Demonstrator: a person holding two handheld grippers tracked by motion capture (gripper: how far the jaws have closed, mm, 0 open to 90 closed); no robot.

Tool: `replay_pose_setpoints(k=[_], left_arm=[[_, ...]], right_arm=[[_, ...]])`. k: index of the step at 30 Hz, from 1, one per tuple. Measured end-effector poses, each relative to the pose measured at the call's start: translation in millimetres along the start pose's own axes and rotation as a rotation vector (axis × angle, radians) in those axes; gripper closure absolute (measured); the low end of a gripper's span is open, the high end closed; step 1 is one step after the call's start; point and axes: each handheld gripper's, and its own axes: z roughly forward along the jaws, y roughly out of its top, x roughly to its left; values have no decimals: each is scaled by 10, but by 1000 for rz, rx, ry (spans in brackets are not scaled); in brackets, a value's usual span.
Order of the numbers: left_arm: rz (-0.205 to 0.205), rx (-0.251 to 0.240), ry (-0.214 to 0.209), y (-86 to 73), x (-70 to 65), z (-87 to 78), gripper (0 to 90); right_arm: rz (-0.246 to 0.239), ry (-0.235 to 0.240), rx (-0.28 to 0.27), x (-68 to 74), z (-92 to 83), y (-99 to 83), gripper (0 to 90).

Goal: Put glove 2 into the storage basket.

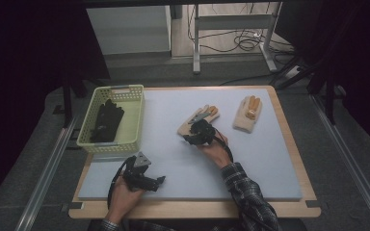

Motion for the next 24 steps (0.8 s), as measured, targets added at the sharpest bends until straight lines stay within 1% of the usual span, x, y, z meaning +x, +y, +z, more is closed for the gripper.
replay_pose_setpoints(k=[1,2,3,5,7,9,12,15,16,17,19,21,22,23,24], left_arm=[[0,0,0,0,0,0,13],[0,0,0,0,0,0,13],[0,0,0,0,0,1,13],[3,3,1,0,2,-1,13],[3,3,1,0,2,-1,13],[1,0,2,-1,1,0,13],[8,5,1,0,6,-3,13],[8,6,2,0,6,-4,13],[8,6,2,0,6,-4,13],[5,3,1,0,4,-2,14],[2,1,1,0,2,0,14],[2,2,1,0,2,-1,14],[3,4,0,0,3,-2,14],[2,3,0,0,2,-2,14],[2,3,0,0,2,-2,14]], right_arm=[[-32,-41,-4,27,5,-18,668],[-51,-65,0,54,9,-28,714],[-58,-80,5,68,5,-28,770],[-52,-85,24,66,-13,-1,813],[-61,-81,33,57,-43,18,825],[-72,-79,38,51,-119,24,827],[-61,-48,11,38,-320,17,826],[-41,5,-3,25,-543,-25,825],[-41,5,-3,25,-543,-25,825],[-37,31,-3,42,-677,-83,825],[-32,61,-1,82,-787,-157,823],[-22,99,4,132,-856,-250,814],[-10,128,18,152,-865,-298,798],[-1,150,28,167,-868,-344,767],[6,160,26,176,-873,-384,715]])
